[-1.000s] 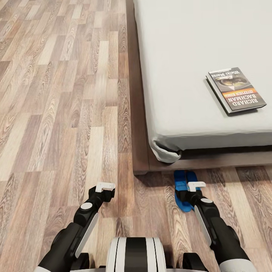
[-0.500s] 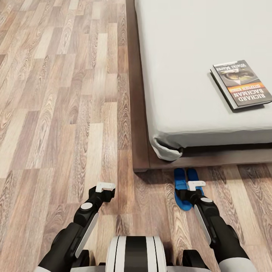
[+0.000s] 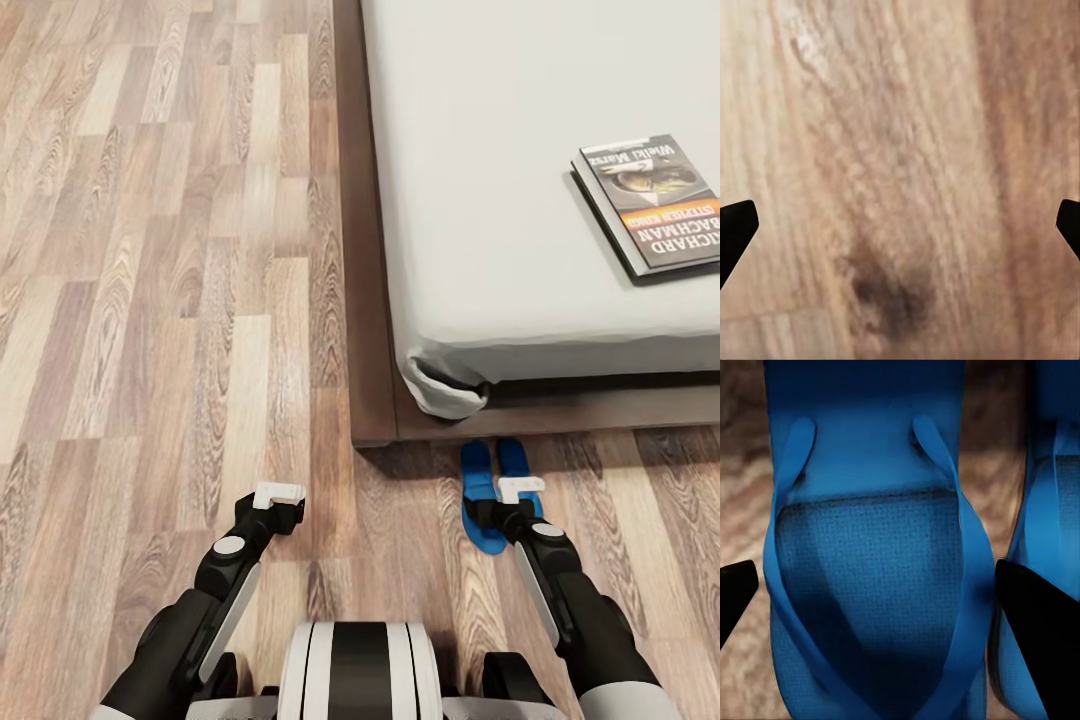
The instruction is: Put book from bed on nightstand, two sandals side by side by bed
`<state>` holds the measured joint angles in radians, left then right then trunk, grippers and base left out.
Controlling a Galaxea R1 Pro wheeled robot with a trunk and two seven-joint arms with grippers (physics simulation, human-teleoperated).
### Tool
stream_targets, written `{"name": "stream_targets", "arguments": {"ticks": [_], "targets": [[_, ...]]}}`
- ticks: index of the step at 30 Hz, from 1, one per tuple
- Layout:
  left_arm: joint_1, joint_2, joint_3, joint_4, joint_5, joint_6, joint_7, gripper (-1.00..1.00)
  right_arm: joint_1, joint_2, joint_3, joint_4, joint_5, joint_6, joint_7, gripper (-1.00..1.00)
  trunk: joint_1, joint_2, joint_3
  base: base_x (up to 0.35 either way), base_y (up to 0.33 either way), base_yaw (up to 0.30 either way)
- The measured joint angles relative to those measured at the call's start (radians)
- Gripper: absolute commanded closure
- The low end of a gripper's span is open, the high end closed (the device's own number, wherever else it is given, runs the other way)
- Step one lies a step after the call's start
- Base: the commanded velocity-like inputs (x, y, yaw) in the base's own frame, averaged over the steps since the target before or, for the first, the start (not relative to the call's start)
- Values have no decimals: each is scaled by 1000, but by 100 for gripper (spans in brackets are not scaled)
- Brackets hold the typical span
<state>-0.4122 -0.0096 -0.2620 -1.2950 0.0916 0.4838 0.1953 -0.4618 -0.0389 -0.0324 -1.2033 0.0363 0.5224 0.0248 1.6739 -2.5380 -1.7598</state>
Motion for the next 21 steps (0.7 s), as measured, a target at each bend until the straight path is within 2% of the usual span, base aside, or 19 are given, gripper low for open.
{"name": "stream_targets", "arguments": {"ticks": [3,12,19,21], "targets": [[0,0,0,0,0,0,0,-100,0,-1,0,-1,0,0,0,100,1,-1,-12,0,0,0],[0,0,0,0,0,0,0,-100,0,-1,-1,0,0,-48,0,100,1,-1,-12,0,0,0],[0,0,-1,0,0,0,0,-100,0,1,-1,1,0,-57,0,100,1,-1,-12,0,0,0],[0,0,-1,0,0,0,0,-100,0,2,-1,1,0,-58,0,100,2,-1,-19,0,0,0]]}}
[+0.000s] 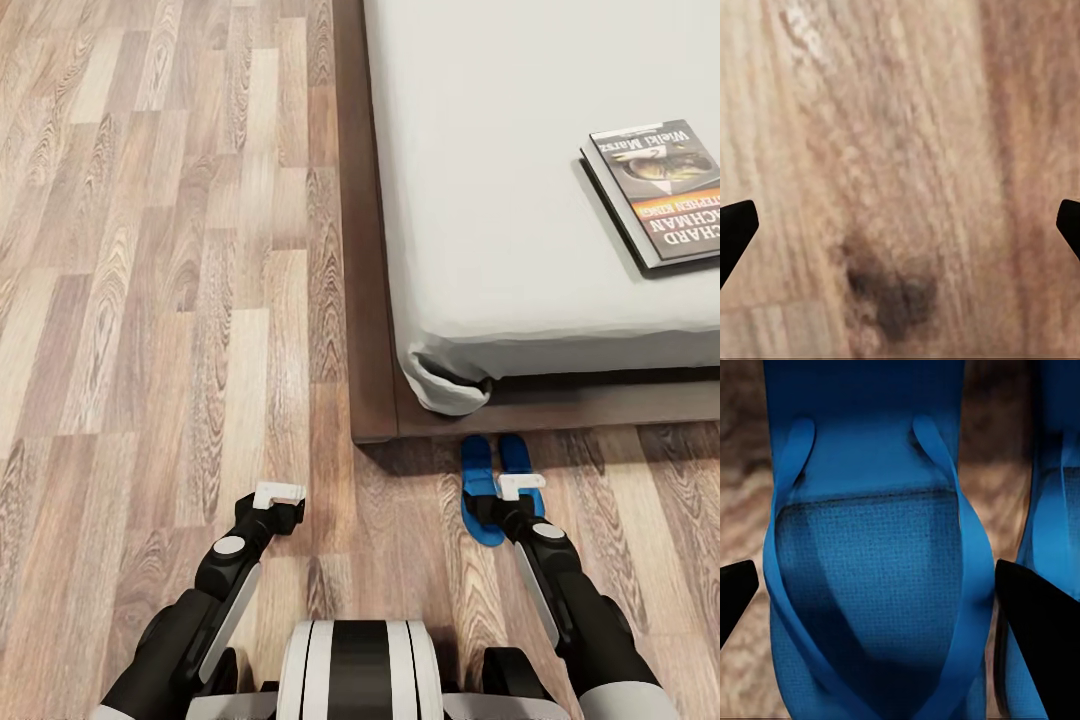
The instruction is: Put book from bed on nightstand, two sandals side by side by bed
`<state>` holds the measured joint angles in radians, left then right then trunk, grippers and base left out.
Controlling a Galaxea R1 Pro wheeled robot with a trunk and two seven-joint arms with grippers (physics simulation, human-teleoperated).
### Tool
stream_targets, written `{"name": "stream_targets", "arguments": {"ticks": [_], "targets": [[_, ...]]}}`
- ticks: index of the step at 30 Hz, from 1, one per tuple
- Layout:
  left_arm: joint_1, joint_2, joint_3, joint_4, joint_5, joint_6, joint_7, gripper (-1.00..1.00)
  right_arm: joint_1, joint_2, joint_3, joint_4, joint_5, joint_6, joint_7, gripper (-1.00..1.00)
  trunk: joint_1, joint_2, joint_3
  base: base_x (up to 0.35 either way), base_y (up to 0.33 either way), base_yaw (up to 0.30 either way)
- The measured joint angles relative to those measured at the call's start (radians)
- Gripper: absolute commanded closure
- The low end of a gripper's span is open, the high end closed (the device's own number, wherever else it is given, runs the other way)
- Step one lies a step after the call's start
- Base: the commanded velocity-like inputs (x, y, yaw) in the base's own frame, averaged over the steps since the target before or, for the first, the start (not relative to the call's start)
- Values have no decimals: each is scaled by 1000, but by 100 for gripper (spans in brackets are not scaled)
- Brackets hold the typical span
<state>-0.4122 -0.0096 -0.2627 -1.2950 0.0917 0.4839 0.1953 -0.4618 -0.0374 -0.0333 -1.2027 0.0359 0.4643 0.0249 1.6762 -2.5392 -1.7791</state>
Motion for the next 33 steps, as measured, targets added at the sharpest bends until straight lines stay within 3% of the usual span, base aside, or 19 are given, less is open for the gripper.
{"name": "stream_targets", "arguments": {"ticks": [3,33], "targets": [[0,0,0,0,0,0,0,-100,0,0,0,0,0,0,0,100,1,-1,-12,0,0,0],[1,0,-1,2,0,-2,0,-100,0,-1,-1,-5,0,1,3,100,1,-1,-12,24,0,0]]}}
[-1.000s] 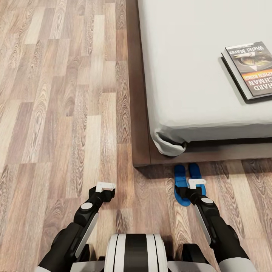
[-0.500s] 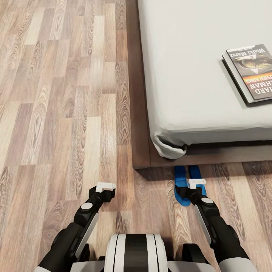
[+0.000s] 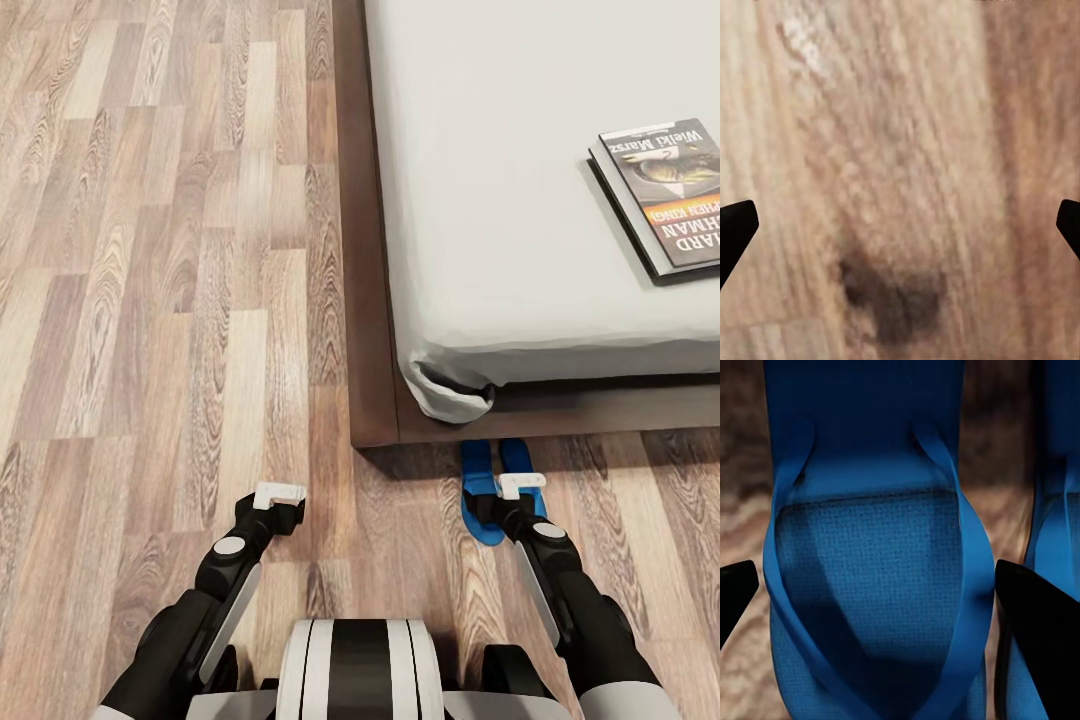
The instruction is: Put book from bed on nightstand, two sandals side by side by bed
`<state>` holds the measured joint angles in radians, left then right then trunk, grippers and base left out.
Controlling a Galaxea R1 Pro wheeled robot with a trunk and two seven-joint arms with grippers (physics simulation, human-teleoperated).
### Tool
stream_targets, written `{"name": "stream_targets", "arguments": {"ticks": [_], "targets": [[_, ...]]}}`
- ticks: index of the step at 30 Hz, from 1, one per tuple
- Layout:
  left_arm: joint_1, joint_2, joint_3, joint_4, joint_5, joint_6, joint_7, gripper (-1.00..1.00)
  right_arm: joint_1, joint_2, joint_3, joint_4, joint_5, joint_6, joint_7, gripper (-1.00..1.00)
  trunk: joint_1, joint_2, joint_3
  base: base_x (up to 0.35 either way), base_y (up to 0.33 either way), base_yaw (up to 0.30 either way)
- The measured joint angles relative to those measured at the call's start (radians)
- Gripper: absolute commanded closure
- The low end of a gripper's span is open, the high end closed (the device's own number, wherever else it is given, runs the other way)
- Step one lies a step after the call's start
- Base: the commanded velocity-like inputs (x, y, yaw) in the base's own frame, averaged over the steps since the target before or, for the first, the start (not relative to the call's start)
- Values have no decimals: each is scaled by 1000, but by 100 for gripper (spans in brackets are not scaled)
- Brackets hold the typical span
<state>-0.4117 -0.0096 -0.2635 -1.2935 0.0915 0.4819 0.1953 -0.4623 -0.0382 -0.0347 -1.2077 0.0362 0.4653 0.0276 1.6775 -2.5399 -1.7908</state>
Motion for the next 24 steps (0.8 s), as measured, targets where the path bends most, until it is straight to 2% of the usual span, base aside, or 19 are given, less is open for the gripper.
{"name": "stream_targets", "arguments": {"ticks": [19,24], "targets": [[-1,0,0,0,0,-1,0,-100,0,0,0,1,0,-2,0,100,0,0,0,0,0,0],[0,0,0,0,0,-1,0,-100,0,0,-1,3,0,-32,-1,100,0,0,0,0,0,0]]}}
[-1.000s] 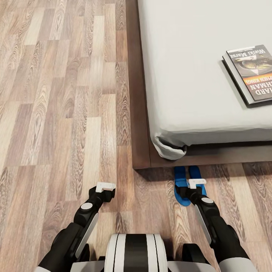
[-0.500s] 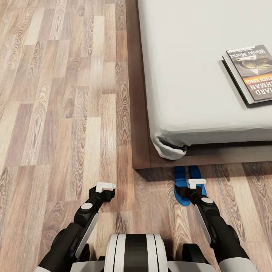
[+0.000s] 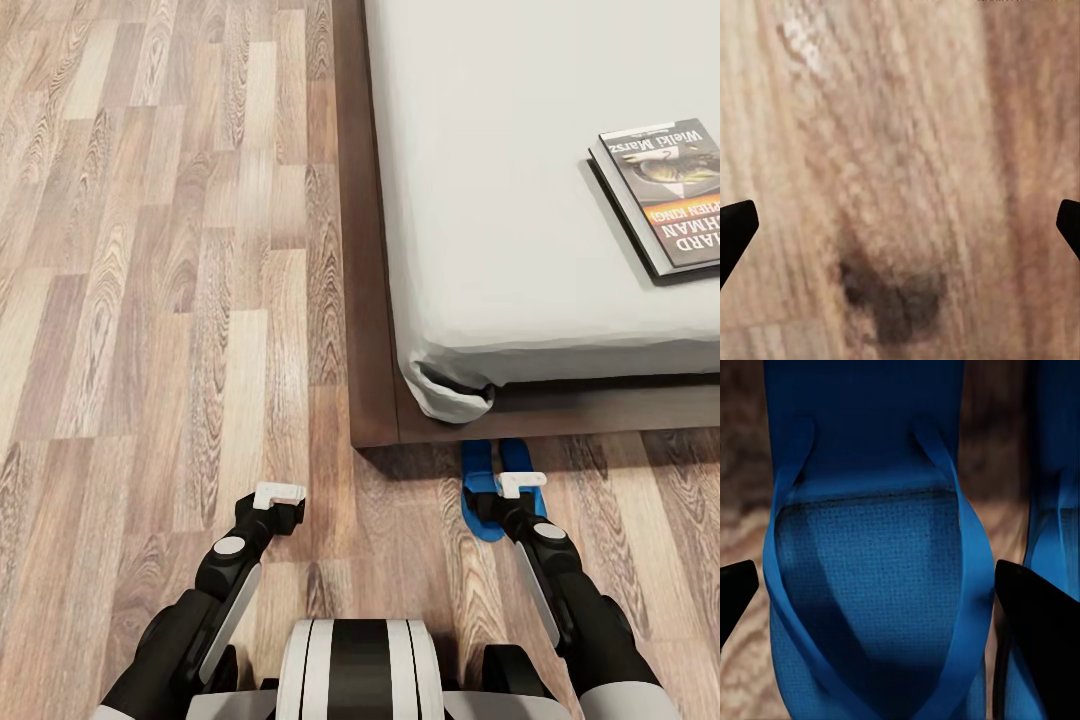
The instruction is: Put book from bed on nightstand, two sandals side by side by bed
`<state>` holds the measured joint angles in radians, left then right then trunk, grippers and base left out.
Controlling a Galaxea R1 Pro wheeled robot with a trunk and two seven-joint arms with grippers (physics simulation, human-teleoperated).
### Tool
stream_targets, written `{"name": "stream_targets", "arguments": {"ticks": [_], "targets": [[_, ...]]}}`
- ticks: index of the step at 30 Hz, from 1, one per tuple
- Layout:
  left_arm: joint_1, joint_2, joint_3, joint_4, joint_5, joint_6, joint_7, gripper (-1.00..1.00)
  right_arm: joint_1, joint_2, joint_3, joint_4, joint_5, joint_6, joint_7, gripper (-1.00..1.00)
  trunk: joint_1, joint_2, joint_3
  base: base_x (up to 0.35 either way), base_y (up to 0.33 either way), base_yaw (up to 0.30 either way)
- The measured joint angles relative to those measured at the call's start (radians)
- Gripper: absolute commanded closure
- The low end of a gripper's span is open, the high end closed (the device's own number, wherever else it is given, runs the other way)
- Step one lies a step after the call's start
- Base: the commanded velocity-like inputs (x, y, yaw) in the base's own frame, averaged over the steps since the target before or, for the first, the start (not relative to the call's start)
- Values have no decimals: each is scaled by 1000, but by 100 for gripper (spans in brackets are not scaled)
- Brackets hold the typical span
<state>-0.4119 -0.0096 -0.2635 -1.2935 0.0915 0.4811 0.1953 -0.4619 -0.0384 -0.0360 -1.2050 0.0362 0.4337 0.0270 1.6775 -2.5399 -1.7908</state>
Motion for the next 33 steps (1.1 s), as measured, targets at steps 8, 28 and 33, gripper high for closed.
{"name": "stream_targets", "arguments": {"ticks": [8,28,33], "targets": [[0,0,0,-1,0,0,0,-100,0,0,0,1,0,-11,-1,100,0,0,0,0,0,0],[0,0,0,-2,0,0,0,-100,0,-1,0,1,0,-11,-2,-100,1,-1,-12,0,0,0],[0,0,0,-2,0,0,0,-100,0,-1,0,1,0,-11,-2,-100,1,-1,-12,0,0,0]]}}
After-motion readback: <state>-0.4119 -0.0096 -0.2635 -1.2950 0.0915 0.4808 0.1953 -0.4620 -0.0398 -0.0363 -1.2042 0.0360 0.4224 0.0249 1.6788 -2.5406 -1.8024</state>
